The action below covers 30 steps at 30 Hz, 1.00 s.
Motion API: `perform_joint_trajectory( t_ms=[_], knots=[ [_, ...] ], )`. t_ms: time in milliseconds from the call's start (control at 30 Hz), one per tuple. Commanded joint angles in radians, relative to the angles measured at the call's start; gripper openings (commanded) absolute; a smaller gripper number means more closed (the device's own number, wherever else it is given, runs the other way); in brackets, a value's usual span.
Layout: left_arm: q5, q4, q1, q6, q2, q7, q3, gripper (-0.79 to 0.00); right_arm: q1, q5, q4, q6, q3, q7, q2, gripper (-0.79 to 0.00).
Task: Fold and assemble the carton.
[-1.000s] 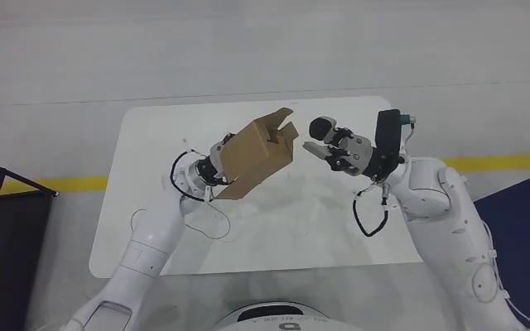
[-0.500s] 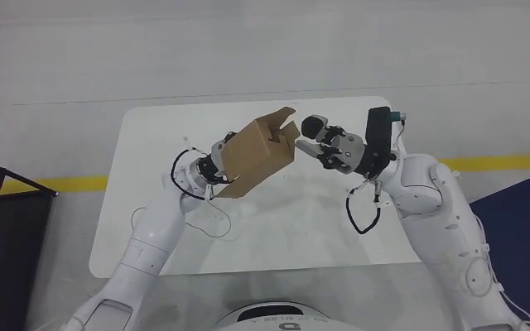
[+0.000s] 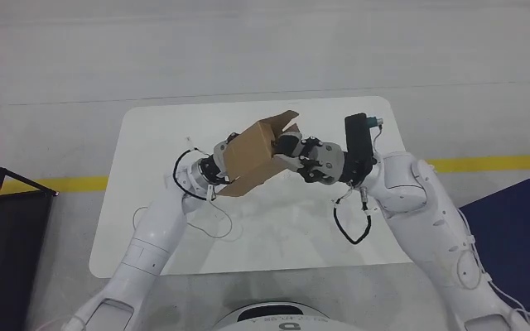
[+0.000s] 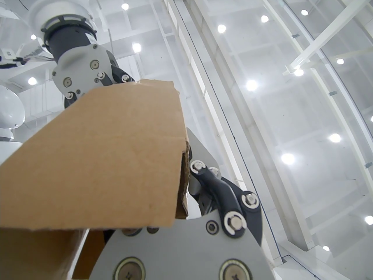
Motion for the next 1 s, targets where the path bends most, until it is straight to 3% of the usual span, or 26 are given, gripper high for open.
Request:
perform_joint_trajectory(
  t_ms=[0,67,233,367,533,733,900,933,967],
  knots=[
    [0.002,0.001,0.0,0.0,-0.001,-0.001,0.002,-0.785,0.014,0.0,0.011,-0.005,-0.009,0.023,0.0,-0.576],
    [0.004,0.001,0.001,0.002,-0.001,-0.002,0.002,-0.785,0.024,0.011,0.014,-0.004,-0.001,0.019,0.001,-0.52],
    [0.007,-0.006,0.011,0.0,0.0,-0.01,-0.007,-0.785,0.0,0.033,0.028,0.004,0.09,-0.034,0.011,-0.471],
    [0.012,-0.014,0.02,0.0,0.002,-0.013,-0.014,-0.785,-0.049,0.0,0.045,0.017,0.162,-0.028,0.022,-0.477],
    [0.017,-0.021,0.026,-0.002,0.001,-0.014,-0.013,-0.785,-0.084,-0.007,0.072,0.019,0.156,-0.007,0.025,-0.499],
    [0.018,-0.018,0.02,-0.001,-0.002,-0.011,0.0,-0.785,-0.05,0.02,0.042,-0.001,0.089,-0.02,0.017,-0.517],
    [0.02,-0.018,0.021,-0.005,-0.005,-0.011,0.008,-0.785,-0.027,0.022,0.04,-0.001,0.046,-0.004,0.013,-0.582],
    [0.021,-0.019,0.022,-0.007,-0.005,-0.013,0.009,-0.785,-0.022,0.02,0.047,0.0,0.034,0.007,0.012,-0.646],
    [0.022,-0.019,0.024,-0.008,-0.006,-0.015,0.011,-0.785,-0.017,0.021,0.054,0.0,0.021,0.014,0.011,-0.659]
  ],
)
